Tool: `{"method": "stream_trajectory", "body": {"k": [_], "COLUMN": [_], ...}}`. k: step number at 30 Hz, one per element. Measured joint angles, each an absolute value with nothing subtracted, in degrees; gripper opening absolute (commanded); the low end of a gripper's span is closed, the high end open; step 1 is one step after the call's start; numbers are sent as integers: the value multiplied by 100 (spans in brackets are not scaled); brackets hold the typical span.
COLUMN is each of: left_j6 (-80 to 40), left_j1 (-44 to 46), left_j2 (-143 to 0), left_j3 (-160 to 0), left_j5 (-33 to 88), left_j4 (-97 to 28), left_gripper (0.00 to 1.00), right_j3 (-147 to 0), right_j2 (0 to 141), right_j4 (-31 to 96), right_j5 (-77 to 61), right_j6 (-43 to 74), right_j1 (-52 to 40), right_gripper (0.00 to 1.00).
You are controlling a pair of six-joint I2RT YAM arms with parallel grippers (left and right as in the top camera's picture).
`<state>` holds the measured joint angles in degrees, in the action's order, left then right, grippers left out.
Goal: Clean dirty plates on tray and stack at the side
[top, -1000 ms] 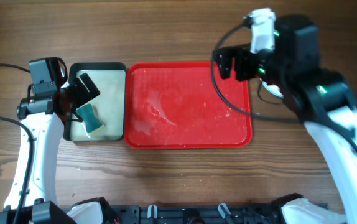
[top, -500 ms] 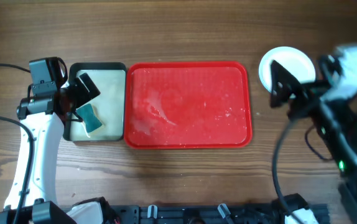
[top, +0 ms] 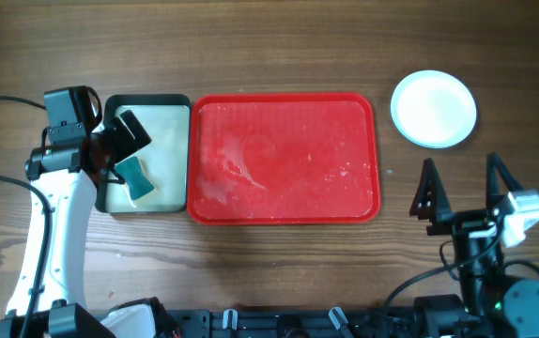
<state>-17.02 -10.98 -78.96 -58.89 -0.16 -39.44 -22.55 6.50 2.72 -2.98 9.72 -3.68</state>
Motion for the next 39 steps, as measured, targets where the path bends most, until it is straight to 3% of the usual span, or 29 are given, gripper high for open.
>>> {"method": "stream_trajectory", "body": {"k": [8,14,20,26,39], "left_j6": [-1702,-1702,-1702,-1704,-1702], "left_j1": [-1098,-1098,-1098,-1098,-1098], "left_j2": [-7896,-7896,-7896,-7896,-7896], "left_j3": [-5889,-5889,-5889,-5889,-5889], "left_j5": [-14,-16,-16,-14,-16], "left_j4": [-3944,-3940,-3944,-3942,-3944], "left_gripper": [100,100,100,100,100], "right_j3": [-878,-235,-40,-36,-36], "right_j2": [314,172,108,78,78], "right_j4": [-1813,-1994,-1518,-43,-16], "right_j5": [-620,-644,-642,-642,-644], "right_j6": [972,985,1022,1022,1022], "right_j1": [-272,-272,-272,-272,-266], "right_gripper": [100,100,100,100,100]}}
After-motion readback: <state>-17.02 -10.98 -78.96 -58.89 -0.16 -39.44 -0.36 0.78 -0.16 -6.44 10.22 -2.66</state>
